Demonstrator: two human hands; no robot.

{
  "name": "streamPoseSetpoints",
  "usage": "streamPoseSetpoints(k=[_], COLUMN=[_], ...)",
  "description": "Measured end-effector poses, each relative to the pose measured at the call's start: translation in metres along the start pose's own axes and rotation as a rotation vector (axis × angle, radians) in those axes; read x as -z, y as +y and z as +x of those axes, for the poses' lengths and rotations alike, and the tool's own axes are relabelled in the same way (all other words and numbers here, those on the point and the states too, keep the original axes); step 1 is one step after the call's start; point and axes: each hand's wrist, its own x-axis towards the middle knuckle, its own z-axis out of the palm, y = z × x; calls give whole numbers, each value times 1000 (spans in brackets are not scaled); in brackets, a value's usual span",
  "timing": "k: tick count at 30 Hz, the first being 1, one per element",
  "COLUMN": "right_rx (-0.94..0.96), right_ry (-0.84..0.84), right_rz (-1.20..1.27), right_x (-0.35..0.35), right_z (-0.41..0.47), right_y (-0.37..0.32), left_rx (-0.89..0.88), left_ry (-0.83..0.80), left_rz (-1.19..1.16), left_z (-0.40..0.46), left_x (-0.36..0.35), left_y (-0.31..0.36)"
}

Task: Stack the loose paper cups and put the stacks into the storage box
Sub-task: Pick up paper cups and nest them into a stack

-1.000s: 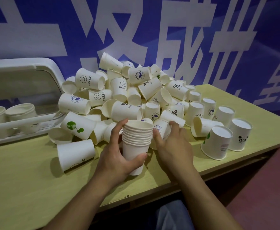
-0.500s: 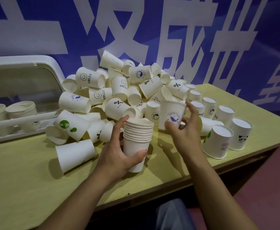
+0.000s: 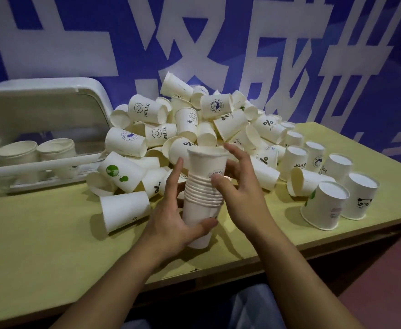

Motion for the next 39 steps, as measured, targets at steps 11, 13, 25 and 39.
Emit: streamPoseSetpoints(k=[11, 13, 25, 39], right_rx=[175, 232, 39, 64], right_ry=[-57, -17, -129, -281], right_rz=[-250, -505, -763, -66], right_x=[-31, -37, -48, -56], right_z=[35, 59, 101, 22], right_y=[-16, -15, -4, -23], left_rx=[-15, -7, 63, 53], left_ry=[123, 141, 145, 143], left_rz=[-24, -20, 23, -10], left_z=[-18, -22, -35, -29], left_x=[53, 59, 72, 55], left_y=[-7, -10, -18, -12])
